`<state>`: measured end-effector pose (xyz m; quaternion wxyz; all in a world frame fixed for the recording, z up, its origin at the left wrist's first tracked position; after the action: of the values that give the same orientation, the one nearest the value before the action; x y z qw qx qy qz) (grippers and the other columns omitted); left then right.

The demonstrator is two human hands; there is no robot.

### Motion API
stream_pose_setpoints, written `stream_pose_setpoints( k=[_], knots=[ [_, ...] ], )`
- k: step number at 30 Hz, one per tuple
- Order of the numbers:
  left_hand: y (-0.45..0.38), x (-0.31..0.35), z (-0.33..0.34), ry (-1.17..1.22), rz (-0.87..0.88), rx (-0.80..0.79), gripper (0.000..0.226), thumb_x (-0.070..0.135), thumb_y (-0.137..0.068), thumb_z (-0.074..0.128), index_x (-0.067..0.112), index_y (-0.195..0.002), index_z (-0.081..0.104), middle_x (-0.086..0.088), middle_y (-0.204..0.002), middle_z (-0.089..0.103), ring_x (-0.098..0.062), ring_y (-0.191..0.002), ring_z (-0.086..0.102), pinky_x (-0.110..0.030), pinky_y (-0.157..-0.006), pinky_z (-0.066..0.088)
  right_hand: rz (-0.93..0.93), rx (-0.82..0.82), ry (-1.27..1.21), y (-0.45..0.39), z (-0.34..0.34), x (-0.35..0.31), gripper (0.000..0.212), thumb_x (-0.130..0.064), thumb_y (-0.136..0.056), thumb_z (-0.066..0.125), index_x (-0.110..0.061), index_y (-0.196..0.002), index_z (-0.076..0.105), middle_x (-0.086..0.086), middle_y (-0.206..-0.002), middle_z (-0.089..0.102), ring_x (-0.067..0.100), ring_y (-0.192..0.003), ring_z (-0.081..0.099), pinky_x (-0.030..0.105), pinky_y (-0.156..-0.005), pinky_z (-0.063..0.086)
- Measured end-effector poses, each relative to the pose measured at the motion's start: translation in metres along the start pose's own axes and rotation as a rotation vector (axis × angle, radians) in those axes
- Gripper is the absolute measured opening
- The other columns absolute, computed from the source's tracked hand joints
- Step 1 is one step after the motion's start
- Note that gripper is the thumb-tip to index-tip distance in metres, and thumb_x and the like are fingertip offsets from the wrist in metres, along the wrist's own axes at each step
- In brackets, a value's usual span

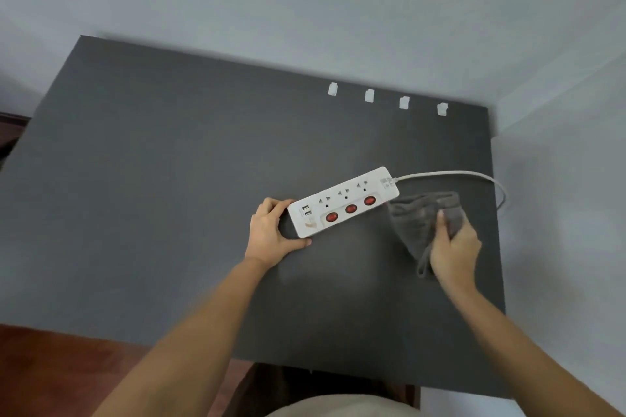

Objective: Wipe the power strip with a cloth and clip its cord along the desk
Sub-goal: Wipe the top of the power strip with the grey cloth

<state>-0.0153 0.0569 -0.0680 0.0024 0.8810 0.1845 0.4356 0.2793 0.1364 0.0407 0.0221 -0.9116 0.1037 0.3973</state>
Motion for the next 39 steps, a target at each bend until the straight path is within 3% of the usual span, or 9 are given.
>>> stream_pose_setpoints(
  k=[4, 9, 14, 20, 24, 29, 34, 36, 39],
  knots=[
    [0.001, 0.001, -0.002, 0.004, 0.001, 0.003, 0.080, 0.038, -0.047, 0.089, 0.029, -0.120, 0.058, 0.006, -0.102, 0.050, -0.012, -0.099, 0.049, -0.029, -0.094, 0.036, -0.049, -0.225, 0.016, -0.016, 0.071, -0.036, 0.028, -0.014, -0.093, 0.049, -0.009, -0.119, 0.055, 0.021, -0.108, 0.067, 0.034, -0.096, 0.064, 0.044, -0.088, 0.053],
    [0.001, 0.000, -0.001, -0.021, 0.009, 0.013, 0.082, 0.042, -0.046, 0.089, 0.023, -0.120, 0.059, 0.003, -0.099, 0.051, -0.014, -0.095, 0.050, -0.033, -0.089, 0.041, -0.595, -0.666, 0.261, 0.042, 0.155, -0.033, 0.062, 0.004, -0.083, 0.053, -0.022, -0.138, 0.041, -0.004, -0.152, 0.033, 0.018, -0.145, 0.015, 0.040, -0.120, 0.009],
    [0.002, 0.000, -0.001, -0.002, 0.023, 0.008, 0.077, 0.050, -0.047, 0.082, 0.030, -0.118, 0.058, 0.004, -0.096, 0.050, -0.014, -0.093, 0.049, -0.039, -0.091, 0.043, -0.519, -0.916, 0.156, 0.062, 0.108, -0.017, 0.048, 0.006, -0.083, 0.053, -0.022, -0.122, 0.057, -0.009, -0.127, 0.057, -0.002, -0.118, 0.047, 0.026, -0.103, 0.038],
    [0.001, 0.000, -0.002, -0.011, 0.024, 0.000, 0.081, 0.042, -0.046, 0.087, 0.029, -0.120, 0.058, 0.004, -0.099, 0.050, -0.014, -0.095, 0.048, -0.038, -0.092, 0.043, -0.092, -0.060, -0.036, 0.009, 0.043, -0.037, 0.020, 0.004, -0.086, 0.049, -0.007, -0.099, 0.061, 0.003, -0.078, 0.065, 0.023, -0.077, 0.065, 0.015, -0.063, 0.040],
    [0.001, -0.003, -0.001, -0.011, 0.003, -0.004, 0.081, 0.042, -0.045, 0.088, 0.028, -0.119, 0.059, 0.003, -0.098, 0.050, -0.015, -0.095, 0.050, -0.035, -0.089, 0.042, -0.311, -0.514, 0.166, 0.029, 0.138, -0.059, 0.065, 0.009, -0.080, 0.048, -0.020, -0.138, 0.042, 0.006, -0.150, 0.039, 0.028, -0.140, 0.029, 0.038, -0.117, 0.023],
    [0.000, -0.004, -0.001, -0.014, 0.025, 0.021, 0.057, 0.042, -0.058, 0.071, 0.019, -0.110, 0.062, 0.004, -0.091, 0.048, -0.024, -0.087, 0.053, -0.033, -0.079, 0.042, -0.624, -0.901, 0.208, 0.082, 0.138, -0.035, 0.059, 0.011, -0.080, 0.050, -0.018, -0.131, 0.050, -0.002, -0.146, 0.044, 0.011, -0.139, 0.029, 0.029, -0.117, 0.017],
    [0.000, -0.002, -0.001, 0.000, 0.022, -0.006, 0.081, 0.042, -0.045, 0.087, 0.028, -0.120, 0.058, 0.004, -0.100, 0.051, -0.015, -0.097, 0.049, -0.031, -0.091, 0.037, -0.138, -0.294, 0.125, 0.016, 0.042, -0.019, 0.019, 0.008, -0.084, 0.049, -0.006, -0.091, 0.058, 0.013, -0.076, 0.066, 0.022, -0.068, 0.057, 0.021, -0.064, 0.038],
    [0.000, -0.002, 0.000, -0.001, 0.023, -0.009, 0.082, 0.042, -0.045, 0.087, 0.028, -0.120, 0.058, 0.004, -0.100, 0.051, -0.014, -0.098, 0.049, -0.030, -0.090, 0.035, -0.056, 0.007, 0.102, -0.005, 0.028, -0.018, 0.024, 0.010, -0.082, 0.046, -0.003, -0.098, 0.059, 0.020, -0.081, 0.068, 0.027, -0.069, 0.060, 0.018, -0.059, 0.038],
    [0.000, -0.002, 0.000, -0.012, 0.019, -0.001, 0.082, 0.044, -0.045, 0.084, 0.027, -0.120, 0.058, 0.004, -0.100, 0.051, -0.015, -0.098, 0.049, -0.029, -0.089, 0.033, -0.149, -0.226, 0.148, 0.009, 0.080, -0.024, 0.048, 0.013, -0.081, 0.043, -0.005, -0.124, 0.055, 0.019, -0.120, 0.064, 0.031, -0.117, 0.057, 0.016, -0.096, 0.037]
  ],
)
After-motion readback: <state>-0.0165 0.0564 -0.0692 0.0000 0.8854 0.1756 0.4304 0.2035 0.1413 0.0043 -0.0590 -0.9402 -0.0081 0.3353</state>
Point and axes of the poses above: each hand's wrist, its own y-axis away from the middle knuckle, its own z-axis out of the palm, x = y × z, the point moved 4 cm from there along -y, towards the middle knuckle
